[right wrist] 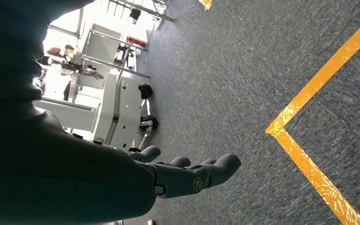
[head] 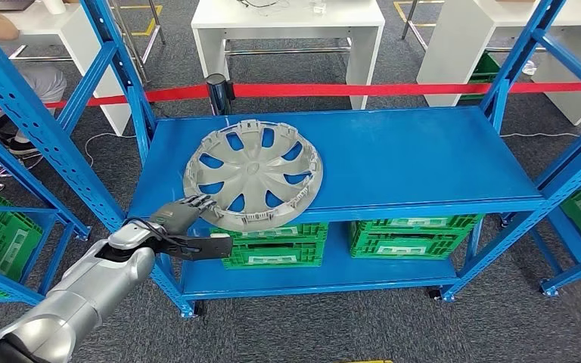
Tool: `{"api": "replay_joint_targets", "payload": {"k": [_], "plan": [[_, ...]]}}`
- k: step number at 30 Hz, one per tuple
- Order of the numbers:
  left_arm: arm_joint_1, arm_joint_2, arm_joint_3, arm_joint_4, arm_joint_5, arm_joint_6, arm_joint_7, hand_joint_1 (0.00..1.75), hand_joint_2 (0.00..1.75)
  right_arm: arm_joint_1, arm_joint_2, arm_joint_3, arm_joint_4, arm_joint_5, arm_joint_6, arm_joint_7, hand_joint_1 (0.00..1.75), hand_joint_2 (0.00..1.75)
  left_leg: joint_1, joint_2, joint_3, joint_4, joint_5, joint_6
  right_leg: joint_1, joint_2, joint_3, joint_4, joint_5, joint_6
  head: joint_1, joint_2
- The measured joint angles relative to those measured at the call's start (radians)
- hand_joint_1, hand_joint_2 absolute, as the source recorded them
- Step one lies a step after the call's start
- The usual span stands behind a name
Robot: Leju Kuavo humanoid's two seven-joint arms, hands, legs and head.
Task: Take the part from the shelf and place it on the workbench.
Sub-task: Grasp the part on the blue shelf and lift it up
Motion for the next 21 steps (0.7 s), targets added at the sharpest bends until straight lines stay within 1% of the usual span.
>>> {"api": "replay_joint_targets", "payload": {"k": [4,10,16,21], "plan": [[0.000,-0.005,-0.002,0.004,0.000,-0.001,0.006,0.00,1.75,0.000,0.001,0.000,0.000,0.004,0.000,0.005,0.00,1.75,0.000,-0.001,0.001,0.000,0.000,0.000,0.000,0.000,0.001,0.000,0.000,0.000,0.000,0.000],[-0.001,-0.018,-0.005,0.006,0.010,-0.006,0.062,0.00,1.75,-0.002,0.001,0.000,0.000,0.013,0.000,0.006,0.00,1.75,0.000,-0.002,0.004,0.000,-0.001,0.000,0.000,-0.002,0.004,0.000,-0.002,0.000,0.000,0.000],[-0.008,-0.050,-0.005,0.010,0.017,-0.002,0.102,0.00,1.75,-0.004,0.004,0.000,0.000,0.014,0.000,0.007,0.00,1.75,0.000,-0.002,0.005,0.000,-0.002,0.001,-0.001,-0.002,0.005,0.000,-0.002,0.000,0.000,0.000],[-0.011,-0.068,-0.005,0.017,0.022,0.002,0.110,0.00,1.75,-0.003,0.008,0.000,0.000,0.015,0.000,0.010,0.00,1.75,-0.001,-0.003,0.005,0.000,-0.002,0.001,-0.001,-0.002,0.006,0.000,-0.002,0.001,0.000,0.000]]}}
